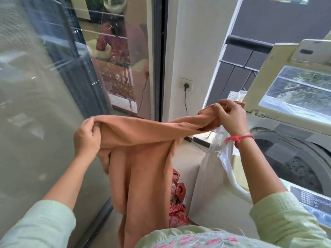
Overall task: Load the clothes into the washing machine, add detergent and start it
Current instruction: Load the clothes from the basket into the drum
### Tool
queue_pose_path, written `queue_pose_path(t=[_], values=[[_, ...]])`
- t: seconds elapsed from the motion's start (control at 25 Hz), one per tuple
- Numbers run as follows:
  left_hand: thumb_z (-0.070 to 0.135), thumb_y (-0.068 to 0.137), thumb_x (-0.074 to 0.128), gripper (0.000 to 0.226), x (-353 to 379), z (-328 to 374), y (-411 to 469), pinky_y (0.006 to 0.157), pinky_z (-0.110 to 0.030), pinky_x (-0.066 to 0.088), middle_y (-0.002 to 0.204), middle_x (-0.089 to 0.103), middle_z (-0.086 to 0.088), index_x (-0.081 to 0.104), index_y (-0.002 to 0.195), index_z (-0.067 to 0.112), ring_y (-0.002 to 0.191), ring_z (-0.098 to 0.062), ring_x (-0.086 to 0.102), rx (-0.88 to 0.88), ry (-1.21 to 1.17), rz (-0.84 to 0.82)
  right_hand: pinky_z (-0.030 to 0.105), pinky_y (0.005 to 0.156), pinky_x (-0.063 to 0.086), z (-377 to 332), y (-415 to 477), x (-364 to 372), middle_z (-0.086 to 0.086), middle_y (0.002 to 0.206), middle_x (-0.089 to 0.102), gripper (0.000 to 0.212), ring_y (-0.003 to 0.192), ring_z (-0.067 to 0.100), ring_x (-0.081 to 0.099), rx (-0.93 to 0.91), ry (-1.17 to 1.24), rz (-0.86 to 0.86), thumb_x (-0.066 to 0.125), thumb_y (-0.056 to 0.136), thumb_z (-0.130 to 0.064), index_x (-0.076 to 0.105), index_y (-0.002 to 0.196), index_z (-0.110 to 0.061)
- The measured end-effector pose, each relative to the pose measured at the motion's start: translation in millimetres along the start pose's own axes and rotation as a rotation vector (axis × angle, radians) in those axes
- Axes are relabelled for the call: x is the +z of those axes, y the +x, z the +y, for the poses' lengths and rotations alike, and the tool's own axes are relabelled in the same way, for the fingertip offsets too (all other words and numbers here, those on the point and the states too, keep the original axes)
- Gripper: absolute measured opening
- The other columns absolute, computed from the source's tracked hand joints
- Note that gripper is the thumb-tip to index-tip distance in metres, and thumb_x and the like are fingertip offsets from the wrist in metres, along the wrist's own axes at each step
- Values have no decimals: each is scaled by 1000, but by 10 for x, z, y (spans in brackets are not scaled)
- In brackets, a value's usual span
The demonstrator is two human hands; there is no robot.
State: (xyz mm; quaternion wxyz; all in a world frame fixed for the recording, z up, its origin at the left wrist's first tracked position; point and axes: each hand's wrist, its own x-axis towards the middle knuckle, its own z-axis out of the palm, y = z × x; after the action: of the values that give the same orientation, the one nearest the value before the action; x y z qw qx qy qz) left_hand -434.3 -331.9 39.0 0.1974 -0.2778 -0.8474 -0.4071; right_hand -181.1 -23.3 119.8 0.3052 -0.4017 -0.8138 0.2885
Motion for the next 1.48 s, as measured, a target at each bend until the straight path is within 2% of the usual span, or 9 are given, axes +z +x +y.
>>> queue_pose_path(t=[0.12, 0.2, 0.36, 0.64, 0.76, 0.88, 1.2, 1.32, 1.48], values=[[18, 88, 37, 28, -146, -6, 155, 57, -38, 32, 69, 55, -26, 57, 86, -1, 63, -42, 52, -56, -43, 67, 39, 101, 44, 20, 63, 118, 19, 125, 51, 87, 118, 33, 50, -84, -150, -389, 80, 67, -47, 42, 132, -2], [20, 88, 36, 28, -239, -37, 273, 57, -38, 32, 65, 54, -24, 58, 87, 3, 62, -40, 51, -96, -63, 111, 39, 106, 35, 92, 56, 254, 20, 134, 37, 104, 127, 35, 39, -85, -405, -564, 87, 62, -30, 26, 141, -1], [22, 89, 36, 28, -395, -61, 562, 63, -44, 40, 84, 60, -31, 57, 91, 5, 76, -46, 54, -104, 89, 120, 36, 77, 46, 214, 77, 437, 7, 93, 48, 20, 96, 35, 59, -278, -611, -382, 62, 86, -16, 66, 105, -9], [26, 89, 38, 28, -483, -96, 685, 62, -42, 38, 91, 61, -31, 58, 88, 7, 81, -47, 55, -158, 177, 84, 44, 97, 38, -67, 427, 54, 6, 120, 56, 35, 113, 29, 54, -325, -587, -332, 38, 99, -33, 54, 129, -33], [28, 90, 42, 26, -514, -80, 668, 67, -44, 44, 93, 63, -29, 62, 91, 11, 86, -48, 57, -139, 258, 10, 39, 88, 34, -109, 522, -71, 8, 105, 69, 28, 102, 30, 61, -319, -692, -103, 42, 97, -38, 66, 107, -29], [31, 89, 43, 27, -527, -73, 685, 67, -42, 44, 93, 64, -26, 61, 89, 11, 87, -46, 58, -167, 289, -44, 33, 64, 38, -197, 572, -92, 12, 72, 57, 40, 81, 34, 58, -153, -395, -73, 56, 88, -49, 56, 62, -18], [28, 90, 46, 27, -608, -406, 625, 69, -43, 44, 94, 62, -31, 58, 79, 6, 87, -48, 56, -303, 320, -74, 28, 63, 57, -359, 498, -339, -1, 69, 72, 12, 63, 16, 69, -5, -311, -914, 77, 75, -30, 73, 73, -19], [42, 83, 41, 39, -589, -428, 531, 63, -40, 39, 79, 58, -30, 53, 72, 6, 76, -42, 57, -211, 140, -132, 19, 63, 47, -272, 572, -292, -6, 69, 63, 13, 71, 14, 59, -171, -281, -643, 72, 82, -24, 66, 71, -21], [35, 84, 39, 32, -414, 72, 399, 69, -15, 40, 76, 60, -3, 63, 89, 14, 66, 4, 50, -181, -353, 42, 20, 64, 53, -476, 223, 83, -4, 73, 69, 22, 71, 8, 64, 137, 913, -290, 45, 99, -21, 63, 86, -17]])
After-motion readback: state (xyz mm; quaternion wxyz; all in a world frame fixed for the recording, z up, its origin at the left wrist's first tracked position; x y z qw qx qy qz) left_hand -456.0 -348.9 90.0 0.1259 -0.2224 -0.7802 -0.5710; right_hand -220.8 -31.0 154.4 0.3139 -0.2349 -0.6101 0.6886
